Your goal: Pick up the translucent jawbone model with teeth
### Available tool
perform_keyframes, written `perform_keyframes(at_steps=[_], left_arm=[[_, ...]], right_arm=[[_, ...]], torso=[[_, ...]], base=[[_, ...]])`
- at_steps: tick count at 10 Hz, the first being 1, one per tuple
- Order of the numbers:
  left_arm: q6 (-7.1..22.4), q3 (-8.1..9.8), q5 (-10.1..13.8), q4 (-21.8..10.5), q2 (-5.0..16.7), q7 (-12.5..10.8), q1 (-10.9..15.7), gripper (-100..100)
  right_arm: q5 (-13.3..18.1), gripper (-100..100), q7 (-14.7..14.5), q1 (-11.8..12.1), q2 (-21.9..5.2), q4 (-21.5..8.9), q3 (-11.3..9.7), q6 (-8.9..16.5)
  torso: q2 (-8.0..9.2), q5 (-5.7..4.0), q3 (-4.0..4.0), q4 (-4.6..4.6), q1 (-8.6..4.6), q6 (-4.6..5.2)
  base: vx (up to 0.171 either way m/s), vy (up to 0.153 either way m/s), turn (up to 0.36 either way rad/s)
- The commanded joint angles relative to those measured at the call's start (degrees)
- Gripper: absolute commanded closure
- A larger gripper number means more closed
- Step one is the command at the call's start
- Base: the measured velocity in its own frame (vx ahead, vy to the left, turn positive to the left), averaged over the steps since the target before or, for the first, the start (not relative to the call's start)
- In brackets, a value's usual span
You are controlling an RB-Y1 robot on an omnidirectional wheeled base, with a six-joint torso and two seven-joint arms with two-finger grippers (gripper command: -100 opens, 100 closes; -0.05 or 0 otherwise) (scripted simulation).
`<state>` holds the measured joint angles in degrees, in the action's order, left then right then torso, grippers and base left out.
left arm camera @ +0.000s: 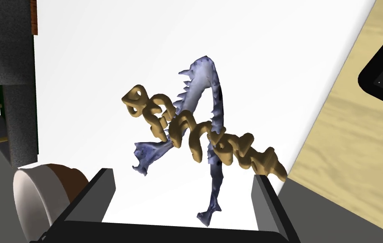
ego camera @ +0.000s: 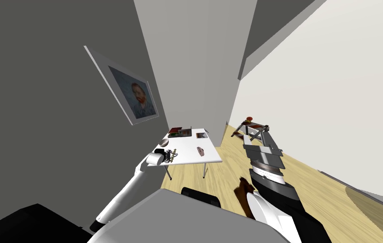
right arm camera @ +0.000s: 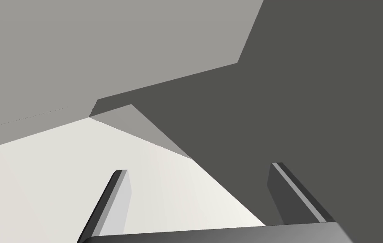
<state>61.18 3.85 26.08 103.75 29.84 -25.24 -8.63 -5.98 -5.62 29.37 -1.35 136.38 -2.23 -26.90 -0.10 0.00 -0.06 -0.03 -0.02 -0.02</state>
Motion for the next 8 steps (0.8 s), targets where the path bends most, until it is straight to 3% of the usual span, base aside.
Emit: perform_keyframes(at_steps=[1, 5, 7, 8], left_arm=[[2.71, 0.22, 0.86, -0.55, 0.88, -0.53, 0.42, -100], [8.20, 0.45, 2.84, -2.67, 2.84, -1.67, 1.39, -100], [8.37, 0.47, 2.96, -2.78, 2.95, -1.70, 1.41, -100], [8.60, 0.47, 3.01, -2.85, 2.99, -1.74, 1.45, 0]], right_arm=[[0.00, 0, 0.00, 0.00, 0.00, 0.00, 0.00, 0.00], [0.00, 0, 0.00, 0.00, 0.00, 0.00, 0.00, 0.00], [0.00, 0, 0.00, 0.00, 0.00, 0.00, 0.00, 0.00], [0.00, 0, 0.00, 0.00, 0.00, 0.00, 0.00, 0.00]], torso=[[0.00, 0.00, 0.00, 0.00, 0.00, 0.00], [-0.01, 0.00, -0.01, 0.00, 0.01, 0.00], [0.03, 0.00, 0.02, 0.01, 0.00, 0.00], [0.07, 0.00, 0.04, 0.02, -0.01, 0.00]], base=[[0.025, -0.003, -0.013], [0.030, 0.000, -0.020], [0.014, -0.002, -0.005], [0.000, 0.000, 0.000]])
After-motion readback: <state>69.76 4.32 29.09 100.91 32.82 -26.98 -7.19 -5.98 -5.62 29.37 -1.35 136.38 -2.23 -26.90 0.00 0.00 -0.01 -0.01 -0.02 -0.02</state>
